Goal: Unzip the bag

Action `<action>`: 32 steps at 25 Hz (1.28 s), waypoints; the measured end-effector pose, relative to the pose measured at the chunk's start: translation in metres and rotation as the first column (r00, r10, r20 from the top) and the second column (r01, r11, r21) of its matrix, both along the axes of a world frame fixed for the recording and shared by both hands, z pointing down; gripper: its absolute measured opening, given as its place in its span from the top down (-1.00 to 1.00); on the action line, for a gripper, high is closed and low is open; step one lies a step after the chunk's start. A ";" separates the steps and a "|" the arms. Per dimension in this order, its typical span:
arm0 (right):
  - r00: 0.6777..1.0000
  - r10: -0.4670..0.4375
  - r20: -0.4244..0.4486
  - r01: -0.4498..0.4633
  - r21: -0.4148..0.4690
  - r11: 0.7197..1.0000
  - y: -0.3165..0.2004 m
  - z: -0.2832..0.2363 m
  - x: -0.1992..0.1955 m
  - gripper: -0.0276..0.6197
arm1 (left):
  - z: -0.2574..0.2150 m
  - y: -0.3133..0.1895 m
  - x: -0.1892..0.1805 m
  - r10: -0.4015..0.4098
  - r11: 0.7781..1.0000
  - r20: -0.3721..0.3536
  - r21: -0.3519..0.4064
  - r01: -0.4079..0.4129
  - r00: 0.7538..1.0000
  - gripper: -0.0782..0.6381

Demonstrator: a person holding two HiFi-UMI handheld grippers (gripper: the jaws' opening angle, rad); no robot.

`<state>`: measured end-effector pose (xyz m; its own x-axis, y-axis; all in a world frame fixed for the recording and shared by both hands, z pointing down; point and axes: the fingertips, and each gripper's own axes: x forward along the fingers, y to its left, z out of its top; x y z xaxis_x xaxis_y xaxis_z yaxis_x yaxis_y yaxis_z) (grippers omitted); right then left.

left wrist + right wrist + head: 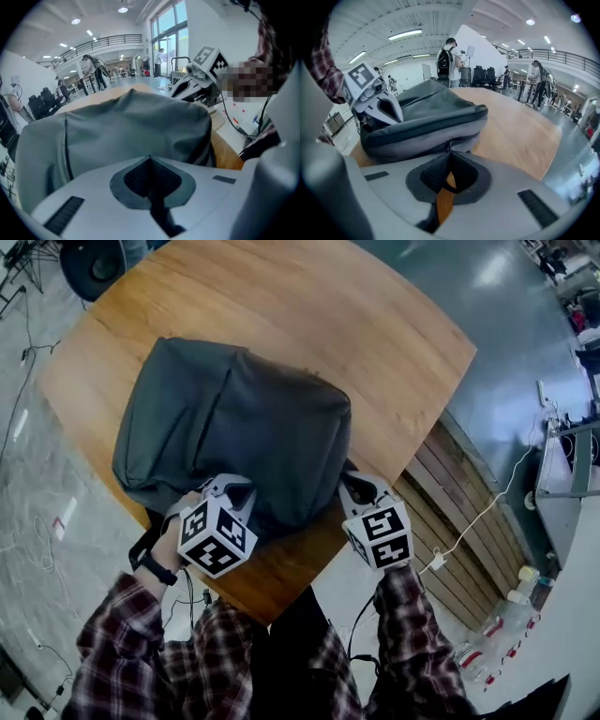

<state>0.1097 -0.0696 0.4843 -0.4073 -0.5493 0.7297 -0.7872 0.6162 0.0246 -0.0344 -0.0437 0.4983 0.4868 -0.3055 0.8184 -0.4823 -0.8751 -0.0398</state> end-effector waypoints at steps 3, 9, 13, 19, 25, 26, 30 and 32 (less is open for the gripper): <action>1.000 0.009 -0.004 -0.009 0.019 1.000 -0.028 0.000 -0.001 0.88 | 0.001 0.015 0.014 -0.096 0.986 -0.051 -0.141 0.088 0.994 0.76; 0.998 0.056 0.036 -0.057 0.024 0.998 -0.045 -0.001 -0.002 0.88 | -0.004 0.029 0.026 -0.007 0.982 -0.092 -0.191 -0.010 0.996 0.76; 0.997 0.065 0.039 -0.066 0.025 0.998 -0.044 0.000 0.003 0.88 | -0.028 0.004 0.053 0.119 0.985 -0.184 -0.100 -0.139 0.976 0.76; 0.999 0.048 0.006 -0.048 0.028 0.998 -0.038 0.000 0.000 0.88 | -0.014 -0.016 0.092 0.332 0.940 -0.152 -0.033 -0.340 0.931 0.76; 0.999 0.041 -0.011 -0.041 0.000 0.999 0.000 0.004 0.008 0.88 | -0.005 -0.025 0.094 0.303 0.937 -0.222 -0.111 -0.332 0.927 0.76; 0.999 0.043 -0.005 -0.043 -0.007 0.999 0.012 0.005 0.008 0.88 | -0.004 -0.026 0.097 0.301 0.938 -0.222 -0.109 -0.330 0.928 0.76; 0.997 0.059 0.050 -0.057 -0.042 0.998 0.060 0.006 -0.009 0.88 | -0.002 -0.036 0.103 0.279 0.946 -0.217 -0.108 -0.307 0.935 0.76; 0.994 0.065 0.092 -0.059 -0.065 0.996 0.082 0.006 -0.029 0.88 | -0.002 -0.043 0.106 0.264 0.951 -0.214 -0.104 -0.290 0.941 0.76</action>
